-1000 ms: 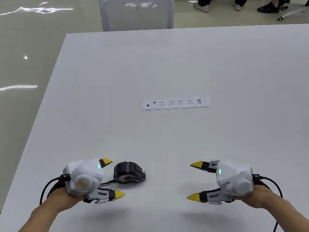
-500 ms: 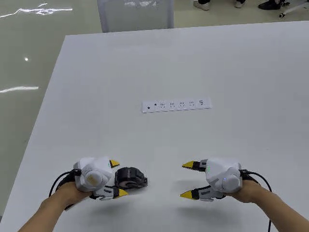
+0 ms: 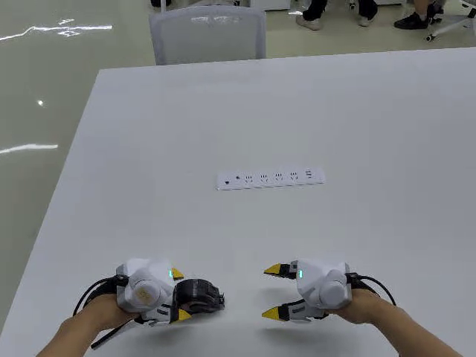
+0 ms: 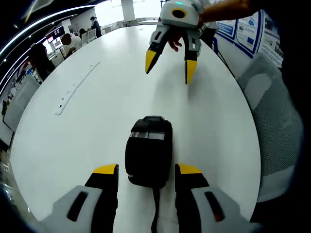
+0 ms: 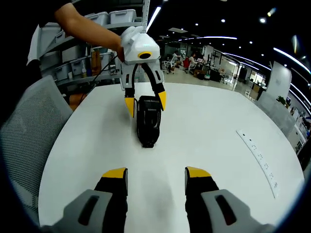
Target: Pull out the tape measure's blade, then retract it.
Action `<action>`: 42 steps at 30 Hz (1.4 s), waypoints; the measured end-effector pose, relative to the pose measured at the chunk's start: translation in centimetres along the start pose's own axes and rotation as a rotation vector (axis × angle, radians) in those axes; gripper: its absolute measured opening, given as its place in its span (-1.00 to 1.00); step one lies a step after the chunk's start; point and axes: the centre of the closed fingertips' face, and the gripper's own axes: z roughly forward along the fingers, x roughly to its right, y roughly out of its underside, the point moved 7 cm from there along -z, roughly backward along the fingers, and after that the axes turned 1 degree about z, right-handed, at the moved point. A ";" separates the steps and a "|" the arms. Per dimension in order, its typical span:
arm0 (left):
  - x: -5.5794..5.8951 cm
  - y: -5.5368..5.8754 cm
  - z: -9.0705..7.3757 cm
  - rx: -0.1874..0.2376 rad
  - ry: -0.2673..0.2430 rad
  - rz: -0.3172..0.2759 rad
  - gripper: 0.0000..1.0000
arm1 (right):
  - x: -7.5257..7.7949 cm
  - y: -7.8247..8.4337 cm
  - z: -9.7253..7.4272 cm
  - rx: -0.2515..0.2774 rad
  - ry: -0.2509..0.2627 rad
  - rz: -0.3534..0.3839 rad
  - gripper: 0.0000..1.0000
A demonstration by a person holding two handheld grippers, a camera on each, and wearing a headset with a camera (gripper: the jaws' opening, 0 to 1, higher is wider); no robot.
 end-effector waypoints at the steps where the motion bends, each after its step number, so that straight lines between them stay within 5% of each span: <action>1: 0.0 0.0 0.0 -0.002 0.003 0.004 -0.16 | 0.0 0.0 0.2 0.000 -0.005 0.000 -0.05; 20: 0.0 0.7 1.6 -0.027 0.038 0.067 -0.36 | -0.1 -0.9 4.6 -0.012 -0.105 -0.033 -0.23; 42: 0.5 0.7 1.3 -0.021 0.043 0.043 -0.43 | -0.6 -1.5 8.6 -0.022 -0.158 -0.017 -0.47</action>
